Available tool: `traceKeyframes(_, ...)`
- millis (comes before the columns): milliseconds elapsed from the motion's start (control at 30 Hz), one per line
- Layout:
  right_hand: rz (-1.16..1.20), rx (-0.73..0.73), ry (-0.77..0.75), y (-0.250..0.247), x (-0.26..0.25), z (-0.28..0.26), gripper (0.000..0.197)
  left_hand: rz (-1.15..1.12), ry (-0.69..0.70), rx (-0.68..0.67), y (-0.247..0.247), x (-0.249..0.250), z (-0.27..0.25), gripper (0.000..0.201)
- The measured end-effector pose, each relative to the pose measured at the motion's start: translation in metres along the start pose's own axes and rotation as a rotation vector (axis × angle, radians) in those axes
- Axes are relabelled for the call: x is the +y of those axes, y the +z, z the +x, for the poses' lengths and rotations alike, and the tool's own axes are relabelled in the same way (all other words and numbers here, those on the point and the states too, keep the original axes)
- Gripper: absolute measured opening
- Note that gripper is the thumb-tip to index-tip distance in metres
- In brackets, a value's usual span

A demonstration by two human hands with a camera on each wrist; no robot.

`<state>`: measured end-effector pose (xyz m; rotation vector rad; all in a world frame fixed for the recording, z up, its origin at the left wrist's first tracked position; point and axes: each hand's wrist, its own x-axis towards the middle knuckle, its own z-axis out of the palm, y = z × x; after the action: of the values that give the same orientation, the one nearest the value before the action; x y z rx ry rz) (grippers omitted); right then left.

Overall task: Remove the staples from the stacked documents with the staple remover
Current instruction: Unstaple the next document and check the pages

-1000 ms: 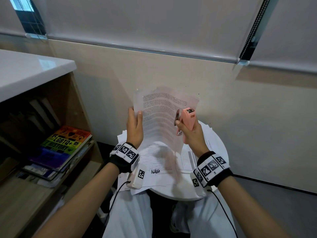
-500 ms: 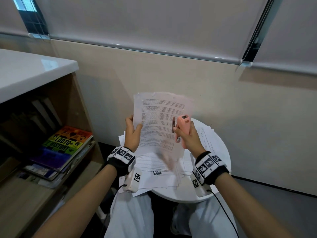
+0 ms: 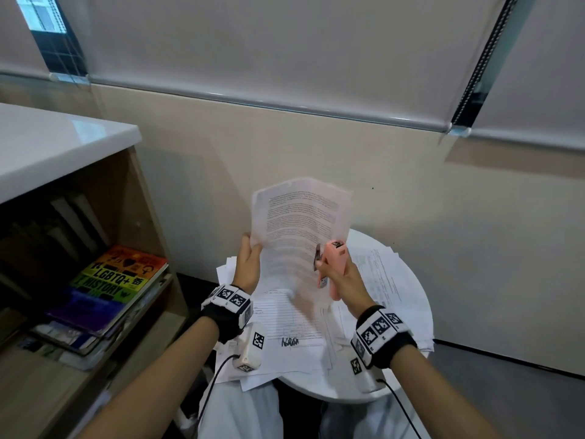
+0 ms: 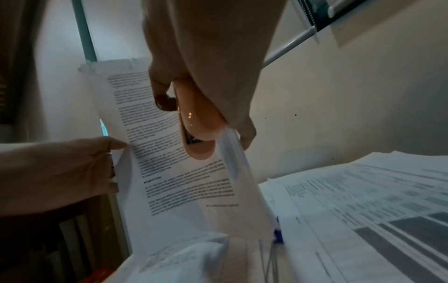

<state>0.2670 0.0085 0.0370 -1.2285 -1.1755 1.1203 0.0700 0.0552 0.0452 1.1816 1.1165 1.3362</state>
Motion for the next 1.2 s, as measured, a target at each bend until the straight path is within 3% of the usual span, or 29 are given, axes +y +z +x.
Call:
traceKeyframes(67, 0.033, 0.035, -0.022, 0.001, -0.005, 0.001, 0.042, -0.001, 0.018, 0.013, 0.000, 0.001, 0.000, 0.041)
traceKeyframes(167, 0.043, 0.015, -0.044, 0.000, -0.010, 0.003, 0.049, -0.055, 0.095, 0.008, -0.001, 0.005, -0.001, 0.028)
traceKeyframes(400, 0.027, -0.003, -0.074, -0.007, -0.020, 0.005, 0.045, -0.071, 0.139, -0.023, 0.000, 0.015, -0.001, 0.017)
traceKeyframes(533, 0.016, -0.002, -0.104, -0.010, -0.042, 0.007, 0.059, -0.030, 0.181, -0.036, 0.004, 0.031, 0.004, 0.009)
traceKeyframes(800, -0.004, 0.023, -0.116, -0.015, -0.063, 0.005, 0.043, 0.001, 0.224, -0.061, 0.013, 0.044, -0.002, 0.014)
traceKeyframes(900, 0.003, 0.113, -0.135, -0.015, -0.067, -0.001, 0.054, 0.058, 0.254, -0.051, 0.011, 0.044, -0.004, 0.018)
traceKeyframes(967, 0.028, 0.249, -0.217, -0.010, -0.082, -0.008, 0.065, 0.091, 0.277, -0.031, 0.009, 0.048, -0.006, 0.022)
traceKeyframes(1067, 0.122, 0.447, -0.373, -0.001, -0.118, -0.017, 0.053, 0.125, 0.348, 0.010, 0.006, 0.056, -0.009, 0.024)
traceKeyframes(1133, 0.282, 0.483, -0.451, 0.005, -0.147, -0.020, 0.048, 0.150, 0.383, 0.035, 0.005, 0.056, -0.014, 0.029)
traceKeyframes(1200, 0.405, 0.466, -0.491, 0.020, -0.176, -0.021, 0.025, 0.146, 0.376, 0.047, 0.008, 0.053, -0.023, 0.033)
